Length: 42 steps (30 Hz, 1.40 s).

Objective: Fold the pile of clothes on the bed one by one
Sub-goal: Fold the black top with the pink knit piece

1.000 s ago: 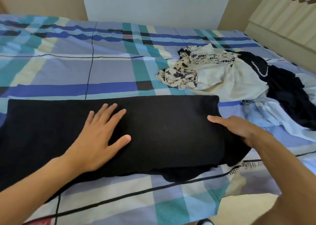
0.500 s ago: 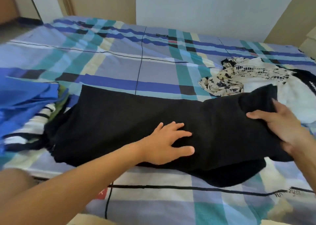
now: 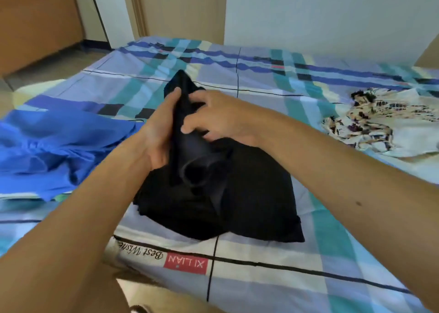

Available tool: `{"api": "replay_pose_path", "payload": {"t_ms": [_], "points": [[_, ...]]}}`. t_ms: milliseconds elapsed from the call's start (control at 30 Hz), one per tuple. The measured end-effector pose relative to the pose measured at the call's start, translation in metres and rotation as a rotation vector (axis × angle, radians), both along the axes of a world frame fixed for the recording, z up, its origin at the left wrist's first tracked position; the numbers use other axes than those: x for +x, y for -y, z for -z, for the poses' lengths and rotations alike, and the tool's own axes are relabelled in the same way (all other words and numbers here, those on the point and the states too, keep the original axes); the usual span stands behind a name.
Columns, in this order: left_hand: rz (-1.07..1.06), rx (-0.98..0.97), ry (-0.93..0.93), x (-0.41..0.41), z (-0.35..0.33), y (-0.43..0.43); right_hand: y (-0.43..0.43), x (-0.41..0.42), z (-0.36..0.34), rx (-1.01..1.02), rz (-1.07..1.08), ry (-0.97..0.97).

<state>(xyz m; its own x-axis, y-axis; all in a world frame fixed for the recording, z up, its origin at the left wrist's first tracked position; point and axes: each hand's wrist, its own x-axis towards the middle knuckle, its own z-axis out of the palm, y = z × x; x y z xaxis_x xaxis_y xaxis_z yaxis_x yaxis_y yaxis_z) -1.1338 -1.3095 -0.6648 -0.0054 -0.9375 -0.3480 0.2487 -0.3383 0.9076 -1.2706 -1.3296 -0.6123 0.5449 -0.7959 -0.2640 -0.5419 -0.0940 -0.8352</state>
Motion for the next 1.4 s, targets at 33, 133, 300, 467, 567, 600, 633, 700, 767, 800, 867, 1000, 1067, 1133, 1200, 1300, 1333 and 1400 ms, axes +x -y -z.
{"api": "replay_pose_path", "payload": {"t_ms": [33,133,300,467,567,600,633,700,767,800,867,1000,1067,1133,1200,1300,1333,1400], "points": [[-0.039,0.021,0.037,0.008,0.003,0.000,-0.001,0.008,0.006,0.093,-0.043,0.094],[-0.048,0.156,0.212,0.022,0.018,0.000,0.001,0.003,0.010,0.072,-0.013,0.203],[0.036,0.160,0.789,0.025,0.039,-0.001,0.017,-0.067,0.035,-0.182,0.405,0.156],[0.204,0.018,1.195,0.025,0.046,0.007,0.010,-0.140,0.108,-0.014,0.723,-0.018],[0.127,-0.049,1.541,0.035,0.034,0.005,-0.005,-0.151,0.139,0.258,0.695,0.145],[0.064,-0.143,1.626,0.034,0.027,0.001,-0.008,-0.150,0.142,0.287,0.674,0.185],[0.028,-0.280,1.589,0.029,0.021,-0.004,-0.011,-0.148,0.142,0.300,0.652,0.205],[0.168,-0.482,1.316,0.011,0.011,-0.017,-0.013,-0.141,0.142,0.297,0.631,0.235],[0.460,-0.390,1.212,-0.013,0.023,-0.024,-0.014,-0.135,0.143,0.279,0.666,0.247],[0.562,-0.278,1.248,-0.023,0.033,-0.023,-0.014,-0.132,0.144,0.263,0.697,0.255],[0.631,-0.079,1.368,-0.039,0.052,-0.020,-0.015,-0.132,0.144,0.233,0.751,0.272],[0.585,-0.053,1.433,-0.074,0.041,-0.019,-0.024,-0.145,0.124,0.191,0.766,0.306],[0.558,-0.160,1.364,-0.100,0.032,-0.019,-0.032,-0.162,0.112,0.166,0.759,0.313],[0.532,-0.233,1.270,-0.120,0.040,-0.018,-0.040,-0.183,0.103,0.157,0.771,0.309],[0.532,-0.257,1.263,-0.129,0.069,-0.017,-0.050,-0.207,0.100,0.157,0.831,0.262],[0.552,-0.245,1.294,-0.132,0.108,-0.016,-0.068,-0.228,0.102,0.209,0.896,0.178],[0.557,-0.244,1.292,-0.132,0.113,-0.015,-0.072,-0.232,0.106,0.234,0.904,0.172],[0.567,-0.245,1.294,-0.133,0.113,-0.013,-0.074,-0.233,0.109,0.237,0.921,0.160]]}}
